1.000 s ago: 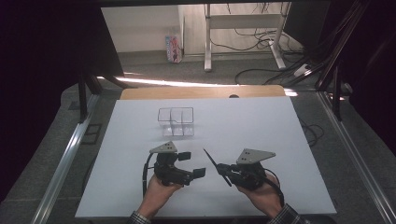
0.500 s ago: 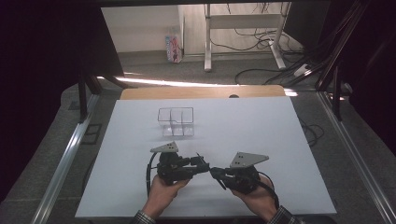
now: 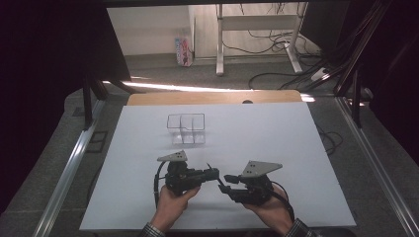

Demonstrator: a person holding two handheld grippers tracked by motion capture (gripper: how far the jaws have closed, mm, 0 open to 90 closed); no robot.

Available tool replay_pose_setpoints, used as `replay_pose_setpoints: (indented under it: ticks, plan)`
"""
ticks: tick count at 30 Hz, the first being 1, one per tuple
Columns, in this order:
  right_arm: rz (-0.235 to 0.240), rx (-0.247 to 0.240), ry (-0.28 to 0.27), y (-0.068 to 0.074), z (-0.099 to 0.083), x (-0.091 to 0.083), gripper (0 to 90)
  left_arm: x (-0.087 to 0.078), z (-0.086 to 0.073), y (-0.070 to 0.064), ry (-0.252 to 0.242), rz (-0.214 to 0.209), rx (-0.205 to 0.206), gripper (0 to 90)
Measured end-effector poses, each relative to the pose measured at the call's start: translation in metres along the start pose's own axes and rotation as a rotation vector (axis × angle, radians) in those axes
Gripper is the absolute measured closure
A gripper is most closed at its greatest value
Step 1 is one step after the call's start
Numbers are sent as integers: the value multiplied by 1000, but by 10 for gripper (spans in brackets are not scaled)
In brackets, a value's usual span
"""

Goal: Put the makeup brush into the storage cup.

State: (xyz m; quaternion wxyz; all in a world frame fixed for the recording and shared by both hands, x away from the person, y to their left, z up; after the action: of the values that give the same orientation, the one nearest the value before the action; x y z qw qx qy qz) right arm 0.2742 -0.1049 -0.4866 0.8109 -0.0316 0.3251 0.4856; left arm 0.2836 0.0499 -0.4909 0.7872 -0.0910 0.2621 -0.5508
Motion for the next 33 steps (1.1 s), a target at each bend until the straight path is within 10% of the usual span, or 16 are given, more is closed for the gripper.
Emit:
replay_pose_setpoints:
  ticks: [14, 33]
  plan:
    - [0, 5, 41, -7, -4, 6, 213, -8, 2, 3, -20, 31, 14, 834]
    - [-7, 50, 50, -19, -8, 0, 50, -22, 5, 7, -38, 78, 32, 834]
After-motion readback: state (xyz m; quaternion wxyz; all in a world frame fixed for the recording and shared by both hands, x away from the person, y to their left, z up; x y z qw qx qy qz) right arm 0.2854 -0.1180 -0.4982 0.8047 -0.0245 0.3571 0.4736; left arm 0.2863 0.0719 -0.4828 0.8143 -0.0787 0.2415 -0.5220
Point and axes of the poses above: each handheld gripper's, and its own axes: x roughly forward along the jaws, z roughly out of its top, y roughly to its left, the point moved 6 cm from there along x, roughly forward along the jaws, and after that the axes turned 9 degrees about x, right-handed, at the moved point
